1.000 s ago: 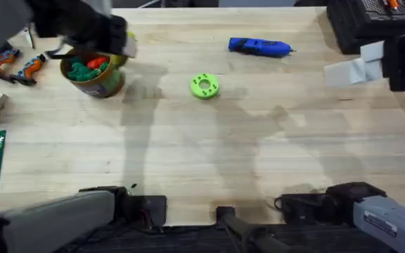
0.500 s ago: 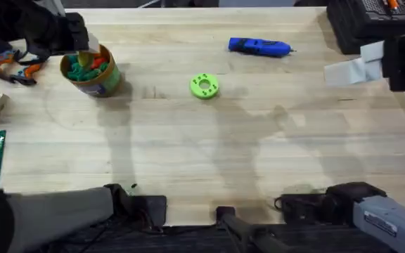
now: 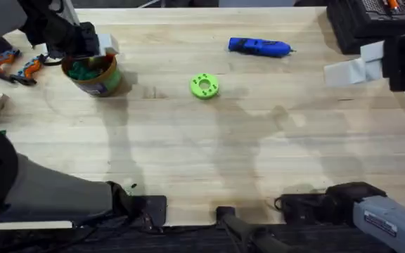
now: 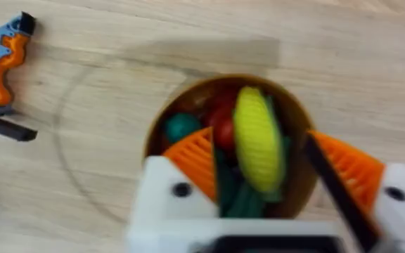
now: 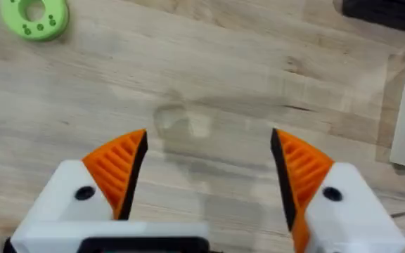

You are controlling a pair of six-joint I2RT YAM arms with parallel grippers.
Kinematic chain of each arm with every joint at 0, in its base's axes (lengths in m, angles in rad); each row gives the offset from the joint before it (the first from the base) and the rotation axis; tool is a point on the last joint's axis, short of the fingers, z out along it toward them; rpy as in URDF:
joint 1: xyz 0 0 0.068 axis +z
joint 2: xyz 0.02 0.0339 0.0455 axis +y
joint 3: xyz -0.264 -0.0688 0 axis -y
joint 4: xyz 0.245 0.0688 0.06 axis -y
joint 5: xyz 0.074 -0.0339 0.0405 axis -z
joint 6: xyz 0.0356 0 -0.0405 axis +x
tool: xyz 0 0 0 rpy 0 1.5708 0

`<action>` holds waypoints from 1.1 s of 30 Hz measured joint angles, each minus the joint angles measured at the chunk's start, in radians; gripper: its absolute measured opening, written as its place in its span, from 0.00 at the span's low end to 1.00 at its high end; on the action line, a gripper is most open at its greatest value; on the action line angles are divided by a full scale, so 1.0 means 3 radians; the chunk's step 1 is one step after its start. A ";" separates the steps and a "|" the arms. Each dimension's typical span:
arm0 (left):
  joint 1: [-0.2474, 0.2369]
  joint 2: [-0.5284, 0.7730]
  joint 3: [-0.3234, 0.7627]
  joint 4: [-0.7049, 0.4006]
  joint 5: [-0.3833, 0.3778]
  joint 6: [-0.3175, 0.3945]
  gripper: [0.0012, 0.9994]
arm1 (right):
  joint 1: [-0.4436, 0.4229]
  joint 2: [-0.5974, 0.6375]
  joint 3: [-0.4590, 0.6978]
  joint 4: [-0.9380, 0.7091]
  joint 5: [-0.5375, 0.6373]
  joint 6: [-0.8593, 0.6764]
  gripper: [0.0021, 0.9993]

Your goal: Pick up the gripper from the table and insert it into the empty holder that is missing its gripper. Then pick up a screw, insert it into the mounting hole, and use the screwdriver to tighten it. Finally, clean up the table by picking up the vegetable and placing it into the bucket.

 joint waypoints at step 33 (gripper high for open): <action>0.0008 -0.2797 0.0000 -0.1828 0.0669 0.0550 0.98 | 0.0000 -0.0001 0.0000 0.0000 0.0000 0.0000 0.99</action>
